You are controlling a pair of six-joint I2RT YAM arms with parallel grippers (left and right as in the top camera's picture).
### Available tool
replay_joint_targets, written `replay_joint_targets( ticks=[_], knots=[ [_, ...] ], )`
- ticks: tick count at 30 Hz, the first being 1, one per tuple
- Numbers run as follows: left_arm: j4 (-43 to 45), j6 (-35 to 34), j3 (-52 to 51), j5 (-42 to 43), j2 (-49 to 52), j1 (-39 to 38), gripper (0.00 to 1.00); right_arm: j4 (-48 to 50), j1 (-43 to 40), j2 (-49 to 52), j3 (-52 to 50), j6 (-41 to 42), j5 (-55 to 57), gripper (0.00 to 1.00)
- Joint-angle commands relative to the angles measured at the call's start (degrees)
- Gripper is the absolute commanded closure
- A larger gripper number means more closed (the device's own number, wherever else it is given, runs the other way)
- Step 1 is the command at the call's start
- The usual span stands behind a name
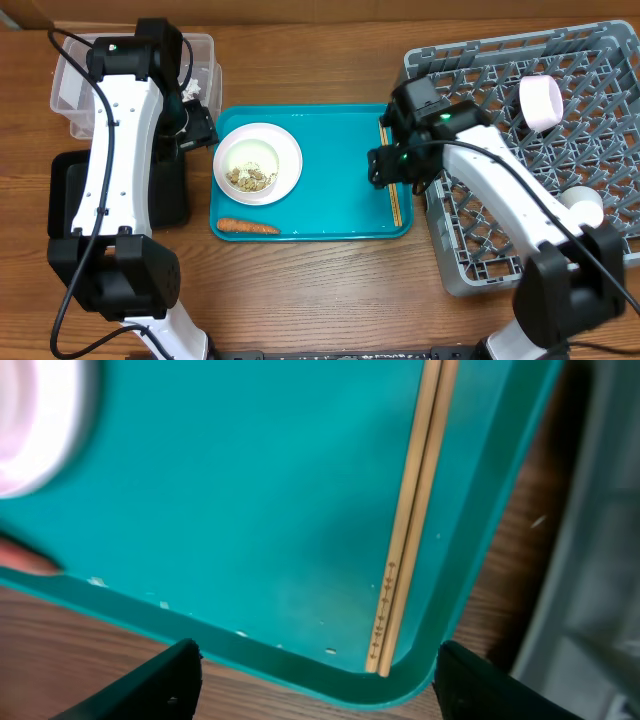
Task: Sort waste into correct bins and load items into the dishwasher
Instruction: 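Reach the right gripper to the chopsticks and grasp them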
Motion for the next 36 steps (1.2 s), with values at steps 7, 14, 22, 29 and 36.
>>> replay_joint_targets(
  ticks=[7,14,22,29,36],
  knots=[
    [-1.4,-1.0,0.2,-3.2,-14.6,0.7,0.27,5.7,1.4,4.4,-0.5,0.5,1.0,0.25],
    [-1.1,-0.9,-0.6,-3.4,-19.6,0.7,0.24,7.2,1.4,7.5,-0.6,0.5,0.9,0.26],
    [3.8,0.7,-15.3,-2.9,-20.3,0.7,0.25,8.2,1.4,10.9,-1.2,0.5,1.0,0.26],
    [10.7,3.8,-26.6,2.2,-21.1,0.6,0.25,8.1,1.4,12.9,-1.2,0.5,0.9,0.27],
    [15.2,5.7,-30.7,5.6,-21.1,0.6,0.25,9.8,1.4,14.2,-3.2,0.6,0.9,0.26]
  ],
)
